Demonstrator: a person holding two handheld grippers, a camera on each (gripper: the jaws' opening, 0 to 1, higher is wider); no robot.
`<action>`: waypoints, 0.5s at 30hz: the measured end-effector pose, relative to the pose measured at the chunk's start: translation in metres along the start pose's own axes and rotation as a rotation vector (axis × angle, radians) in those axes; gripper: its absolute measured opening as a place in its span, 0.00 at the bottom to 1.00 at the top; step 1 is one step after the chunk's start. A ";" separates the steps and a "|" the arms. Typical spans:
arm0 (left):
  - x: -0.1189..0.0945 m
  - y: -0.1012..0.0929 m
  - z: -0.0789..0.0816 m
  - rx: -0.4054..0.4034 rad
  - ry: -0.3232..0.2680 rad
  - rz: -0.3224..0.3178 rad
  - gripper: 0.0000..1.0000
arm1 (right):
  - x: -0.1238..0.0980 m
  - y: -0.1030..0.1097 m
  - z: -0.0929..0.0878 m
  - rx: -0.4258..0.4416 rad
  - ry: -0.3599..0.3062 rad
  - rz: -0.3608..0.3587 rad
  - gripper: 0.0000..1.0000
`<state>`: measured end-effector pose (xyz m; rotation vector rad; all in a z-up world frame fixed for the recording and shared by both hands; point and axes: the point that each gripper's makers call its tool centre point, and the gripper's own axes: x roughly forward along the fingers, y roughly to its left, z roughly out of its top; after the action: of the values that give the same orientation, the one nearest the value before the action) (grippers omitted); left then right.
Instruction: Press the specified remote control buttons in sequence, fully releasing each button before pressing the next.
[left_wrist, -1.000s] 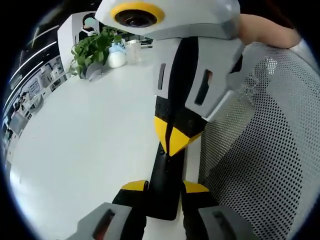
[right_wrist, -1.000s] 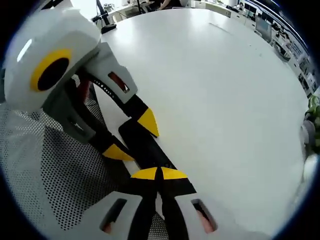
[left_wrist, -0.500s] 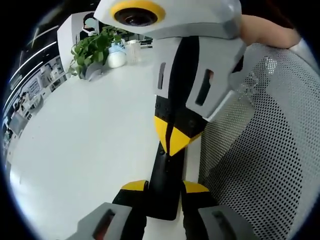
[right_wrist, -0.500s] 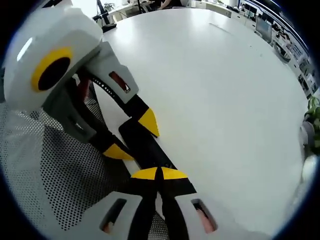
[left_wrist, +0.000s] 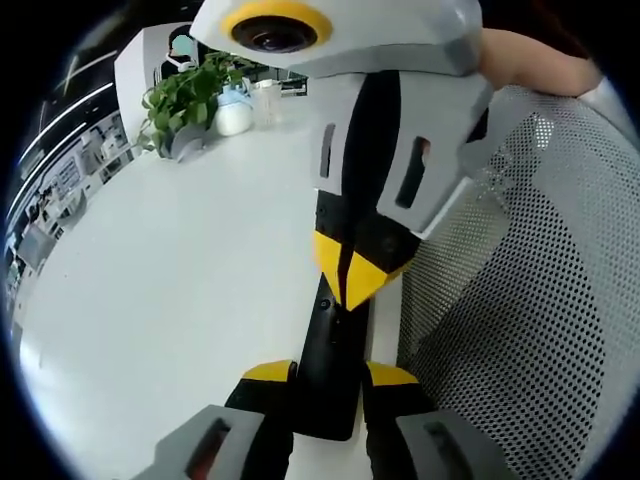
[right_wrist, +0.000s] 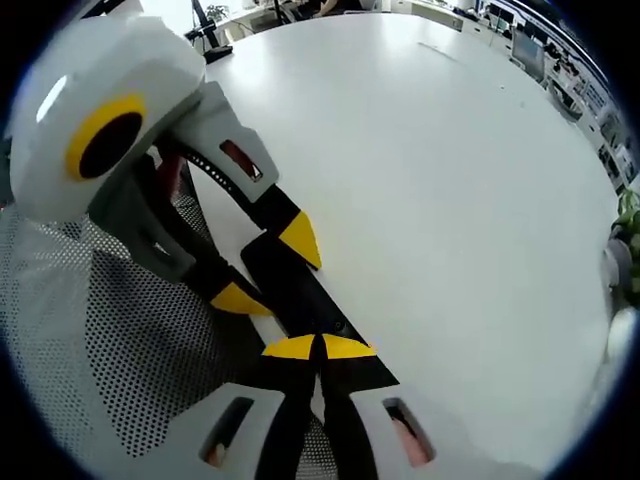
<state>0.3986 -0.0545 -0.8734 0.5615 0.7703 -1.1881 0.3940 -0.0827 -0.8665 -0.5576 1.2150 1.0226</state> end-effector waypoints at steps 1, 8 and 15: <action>0.000 0.000 0.000 0.000 0.000 0.001 0.26 | 0.000 0.001 -0.003 0.006 0.015 0.007 0.00; 0.000 0.000 0.000 0.000 -0.003 0.000 0.26 | 0.000 0.001 -0.002 -0.034 0.010 0.002 0.00; 0.000 0.000 0.000 0.000 -0.005 0.000 0.26 | 0.001 0.007 -0.001 -0.042 0.008 0.028 0.00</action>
<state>0.3986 -0.0543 -0.8731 0.5582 0.7663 -1.1886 0.3874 -0.0803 -0.8665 -0.5798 1.2137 1.0727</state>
